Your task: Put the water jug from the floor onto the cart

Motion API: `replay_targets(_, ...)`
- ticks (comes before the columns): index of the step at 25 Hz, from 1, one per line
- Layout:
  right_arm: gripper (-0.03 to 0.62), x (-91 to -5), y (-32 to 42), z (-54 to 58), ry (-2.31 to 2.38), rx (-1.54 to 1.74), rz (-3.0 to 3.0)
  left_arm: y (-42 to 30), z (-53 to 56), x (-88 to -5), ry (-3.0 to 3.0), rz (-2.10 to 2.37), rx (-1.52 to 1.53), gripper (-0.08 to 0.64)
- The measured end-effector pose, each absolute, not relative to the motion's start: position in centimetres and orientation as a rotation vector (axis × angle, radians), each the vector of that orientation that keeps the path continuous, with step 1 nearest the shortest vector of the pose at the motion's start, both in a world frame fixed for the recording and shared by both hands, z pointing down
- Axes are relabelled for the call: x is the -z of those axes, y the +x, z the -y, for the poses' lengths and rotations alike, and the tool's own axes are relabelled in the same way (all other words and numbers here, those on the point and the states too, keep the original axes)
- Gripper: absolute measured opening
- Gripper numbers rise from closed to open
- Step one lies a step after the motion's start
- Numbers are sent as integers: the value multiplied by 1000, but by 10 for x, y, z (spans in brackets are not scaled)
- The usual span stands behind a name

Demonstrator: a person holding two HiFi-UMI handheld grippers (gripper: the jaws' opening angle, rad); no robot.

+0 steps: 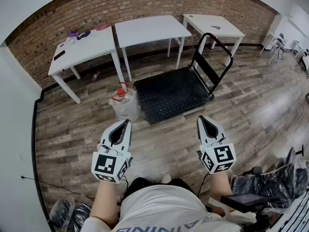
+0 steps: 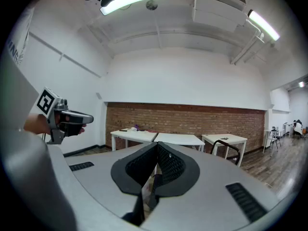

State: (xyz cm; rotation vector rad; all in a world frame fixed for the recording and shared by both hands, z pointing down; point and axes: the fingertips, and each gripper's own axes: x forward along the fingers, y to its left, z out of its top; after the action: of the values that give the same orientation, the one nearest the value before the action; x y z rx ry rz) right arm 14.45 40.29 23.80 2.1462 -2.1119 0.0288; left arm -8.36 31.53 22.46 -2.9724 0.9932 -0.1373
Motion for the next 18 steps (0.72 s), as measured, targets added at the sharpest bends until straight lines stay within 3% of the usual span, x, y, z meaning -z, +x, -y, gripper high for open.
replay_targets(18, 6, -257, 194, -346, 2125, -115, 2162, -52, -257, -245, -2963, -1118, 149, 2)
